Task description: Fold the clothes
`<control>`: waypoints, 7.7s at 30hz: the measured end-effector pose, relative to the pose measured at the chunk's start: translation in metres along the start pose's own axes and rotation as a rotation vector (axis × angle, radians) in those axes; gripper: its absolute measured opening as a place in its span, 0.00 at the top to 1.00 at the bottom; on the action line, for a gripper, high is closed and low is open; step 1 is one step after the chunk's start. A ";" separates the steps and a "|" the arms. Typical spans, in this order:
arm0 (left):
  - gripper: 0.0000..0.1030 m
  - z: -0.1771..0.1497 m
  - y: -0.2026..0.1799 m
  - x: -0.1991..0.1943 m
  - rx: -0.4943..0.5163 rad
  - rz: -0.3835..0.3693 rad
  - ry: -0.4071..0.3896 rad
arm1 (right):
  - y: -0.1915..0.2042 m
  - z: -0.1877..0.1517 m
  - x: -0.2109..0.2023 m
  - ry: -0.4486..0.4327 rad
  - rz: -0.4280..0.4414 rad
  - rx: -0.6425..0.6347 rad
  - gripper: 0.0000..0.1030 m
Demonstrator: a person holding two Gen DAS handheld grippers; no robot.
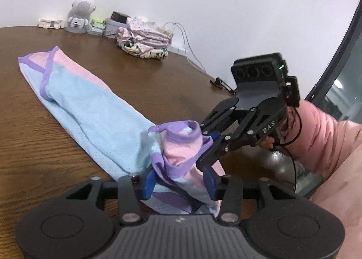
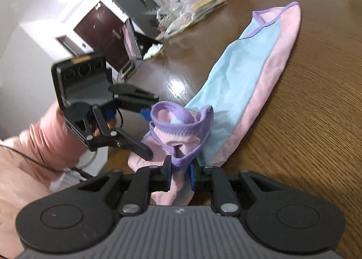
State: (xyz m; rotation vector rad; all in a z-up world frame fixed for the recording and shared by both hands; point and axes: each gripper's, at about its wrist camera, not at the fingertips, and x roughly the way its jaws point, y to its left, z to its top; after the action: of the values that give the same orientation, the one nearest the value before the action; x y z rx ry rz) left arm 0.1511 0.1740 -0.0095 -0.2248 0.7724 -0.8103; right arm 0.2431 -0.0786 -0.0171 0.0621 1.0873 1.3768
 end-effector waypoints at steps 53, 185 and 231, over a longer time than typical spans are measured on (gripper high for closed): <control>0.92 -0.023 -0.083 0.024 0.330 0.467 0.018 | 0.076 -0.026 0.035 -0.137 -0.405 -0.445 0.88; 0.38 -0.031 -0.130 0.080 1.144 0.711 0.257 | 0.108 0.037 0.023 0.203 -0.346 -0.699 0.90; 0.35 -0.049 -0.142 0.040 0.993 0.380 0.268 | 0.130 -0.043 0.037 0.111 -0.302 -0.949 0.89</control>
State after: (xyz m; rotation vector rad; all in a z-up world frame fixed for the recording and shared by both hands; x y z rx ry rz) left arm 0.0541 0.0534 -0.0004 0.9064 0.5538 -0.7775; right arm 0.1120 -0.0376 0.0174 -0.8408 0.4147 1.4971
